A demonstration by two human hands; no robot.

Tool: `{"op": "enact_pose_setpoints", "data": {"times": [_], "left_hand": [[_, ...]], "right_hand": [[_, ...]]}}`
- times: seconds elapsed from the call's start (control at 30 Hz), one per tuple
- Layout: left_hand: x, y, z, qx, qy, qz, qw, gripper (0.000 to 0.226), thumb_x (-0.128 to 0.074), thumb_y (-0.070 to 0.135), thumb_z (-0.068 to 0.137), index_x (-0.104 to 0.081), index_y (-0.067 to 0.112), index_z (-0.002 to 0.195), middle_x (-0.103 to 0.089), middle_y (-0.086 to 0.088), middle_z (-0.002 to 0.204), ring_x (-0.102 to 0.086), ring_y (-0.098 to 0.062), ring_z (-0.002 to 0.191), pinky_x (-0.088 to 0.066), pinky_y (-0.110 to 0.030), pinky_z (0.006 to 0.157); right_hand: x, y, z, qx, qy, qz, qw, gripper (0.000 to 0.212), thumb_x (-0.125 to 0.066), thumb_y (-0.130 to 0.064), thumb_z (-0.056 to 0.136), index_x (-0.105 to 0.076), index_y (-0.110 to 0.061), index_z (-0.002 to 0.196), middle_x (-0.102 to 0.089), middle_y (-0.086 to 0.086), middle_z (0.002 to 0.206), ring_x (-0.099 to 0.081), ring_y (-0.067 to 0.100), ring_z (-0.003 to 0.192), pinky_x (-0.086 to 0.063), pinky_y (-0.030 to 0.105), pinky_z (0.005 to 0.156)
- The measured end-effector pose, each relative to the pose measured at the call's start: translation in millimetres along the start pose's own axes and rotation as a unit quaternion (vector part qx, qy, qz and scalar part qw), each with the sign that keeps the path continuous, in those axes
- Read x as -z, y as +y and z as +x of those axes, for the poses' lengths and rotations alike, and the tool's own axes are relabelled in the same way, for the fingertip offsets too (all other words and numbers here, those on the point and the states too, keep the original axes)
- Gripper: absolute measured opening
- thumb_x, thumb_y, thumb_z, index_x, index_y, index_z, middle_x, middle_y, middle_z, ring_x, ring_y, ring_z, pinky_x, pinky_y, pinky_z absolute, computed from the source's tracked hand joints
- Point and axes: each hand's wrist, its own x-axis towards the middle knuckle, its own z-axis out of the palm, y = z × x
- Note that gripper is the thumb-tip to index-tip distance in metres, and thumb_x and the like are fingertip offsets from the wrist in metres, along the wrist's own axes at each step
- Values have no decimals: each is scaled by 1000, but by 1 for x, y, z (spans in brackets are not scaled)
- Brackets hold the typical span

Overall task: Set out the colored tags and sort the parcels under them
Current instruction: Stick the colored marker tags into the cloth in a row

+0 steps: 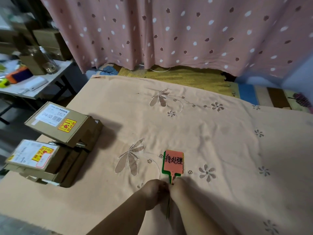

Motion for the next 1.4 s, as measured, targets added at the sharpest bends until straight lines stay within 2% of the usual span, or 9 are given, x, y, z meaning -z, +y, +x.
{"op": "enact_pose_setpoints", "data": {"times": [0.13,0.27,0.37,0.47,0.73,0.87,1.0,1.17,1.4], "left_hand": [[-1,-1,-7,-45,-8,22,999,23,-47,18,97,-67,13,89,-62,-2,78,-51,-13,65,-36,-23,59],[-5,10,-21,-115,-25,-2,993,27,-43,23,102,-66,13,112,-68,-3,104,-58,-16,92,-44,-28,79],[-11,20,-37,-165,-53,-14,985,18,-48,19,101,-63,11,100,-68,-5,92,-60,-18,89,-46,-29,83],[-22,33,-64,-226,-67,-35,971,17,-51,16,99,-63,9,89,-70,-5,81,-64,-17,82,-50,-32,81],[-38,68,-136,-348,-83,-61,932,16,-57,17,95,-69,7,92,-69,-16,88,-67,-24,78,-54,-33,69],[-40,64,-155,-377,-98,-80,918,17,-56,18,93,-65,3,89,-63,-18,77,-61,-24,62,-50,-29,57],[-36,59,-160,-389,-100,-93,911,20,-55,18,93,-62,-1,95,-61,-20,79,-60,-26,63,-49,-30,56],[-20,66,-153,-381,-65,-133,913,19,-49,14,99,-62,8,86,-68,-10,78,-64,-22,68,-52,-31,67],[32,110,-142,-369,2,-185,911,23,-40,20,104,-56,11,89,-51,3,59,-41,-7,43,-33,-17,44]], "right_hand": [[11,-3,-8,47,17,9,999,16,-53,-17,97,-62,-9,107,-59,5,100,-51,16,87,-40,22,77],[22,-10,-26,108,26,56,992,10,-56,-16,89,-60,-22,82,-67,4,86,-64,24,84,-54,36,80],[39,-21,-44,177,49,59,981,21,-56,-17,89,-55,-23,69,-64,-3,76,-63,19,76,-49,27,67],[65,-36,-68,241,76,60,966,18,-54,-18,90,-71,-22,89,-68,-9,81,-62,6,72,-40,7,54],[126,-57,-114,335,28,197,921,22,-67,-11,89,-75,-15,108,-73,-8,82,-70,7,70,-55,16,64],[132,-59,-128,349,26,203,915,15,-68,-11,88,-75,-13,102,-66,-6,64,-60,4,50,-46,11,51],[128,-63,-136,365,35,195,910,11,-68,-13,88,-71,-23,86,-66,-5,60,-59,5,48,-49,14,51],[121,-68,-132,371,37,219,902,18,-68,-10,87,-72,-27,83,-66,-1,59,-57,5,49,-56,23,57],[111,-101,-106,353,48,256,899,16,-65,-10,91,-70,-22,81,-60,-3,56,-54,5,49,-49,18,55]]}}
